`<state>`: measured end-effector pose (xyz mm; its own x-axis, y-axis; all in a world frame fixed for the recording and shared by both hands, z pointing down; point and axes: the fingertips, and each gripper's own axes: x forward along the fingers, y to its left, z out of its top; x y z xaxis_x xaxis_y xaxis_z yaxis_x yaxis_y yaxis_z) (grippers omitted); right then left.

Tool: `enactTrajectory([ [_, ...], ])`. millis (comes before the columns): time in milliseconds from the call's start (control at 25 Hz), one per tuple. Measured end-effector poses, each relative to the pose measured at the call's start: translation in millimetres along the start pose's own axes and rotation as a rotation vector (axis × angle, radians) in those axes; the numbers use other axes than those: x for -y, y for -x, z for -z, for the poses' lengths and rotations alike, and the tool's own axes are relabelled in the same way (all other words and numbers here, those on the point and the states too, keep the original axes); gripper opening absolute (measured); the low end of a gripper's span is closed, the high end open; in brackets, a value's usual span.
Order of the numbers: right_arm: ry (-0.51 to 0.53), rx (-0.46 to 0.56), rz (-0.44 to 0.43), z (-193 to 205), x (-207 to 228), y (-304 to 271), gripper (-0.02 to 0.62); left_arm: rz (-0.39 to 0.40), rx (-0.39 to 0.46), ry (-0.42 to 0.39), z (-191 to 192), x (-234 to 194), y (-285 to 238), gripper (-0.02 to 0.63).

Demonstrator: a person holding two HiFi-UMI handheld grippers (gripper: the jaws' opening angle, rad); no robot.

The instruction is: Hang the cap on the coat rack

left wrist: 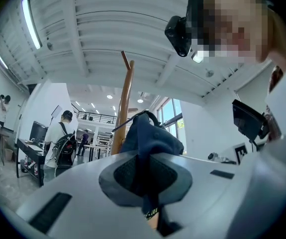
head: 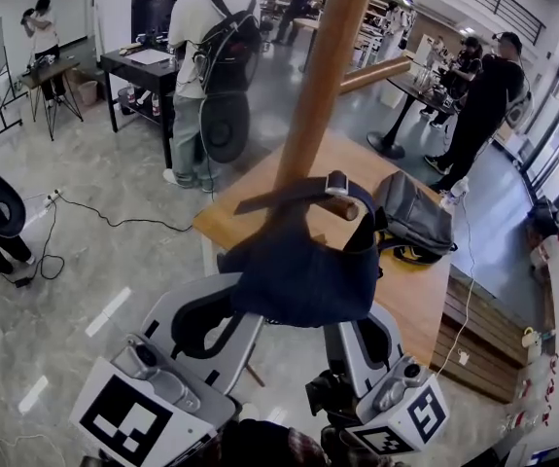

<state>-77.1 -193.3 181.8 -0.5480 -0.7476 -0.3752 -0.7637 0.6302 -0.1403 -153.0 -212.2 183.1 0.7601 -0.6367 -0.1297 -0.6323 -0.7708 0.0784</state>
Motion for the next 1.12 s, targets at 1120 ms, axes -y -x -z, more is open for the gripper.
enactTrajectory([
  [1120, -0.032, -0.141, 0.003, 59, 40, -22, 0.029, -0.100, 0.015, 0.019, 37, -44, -26, 0.020],
])
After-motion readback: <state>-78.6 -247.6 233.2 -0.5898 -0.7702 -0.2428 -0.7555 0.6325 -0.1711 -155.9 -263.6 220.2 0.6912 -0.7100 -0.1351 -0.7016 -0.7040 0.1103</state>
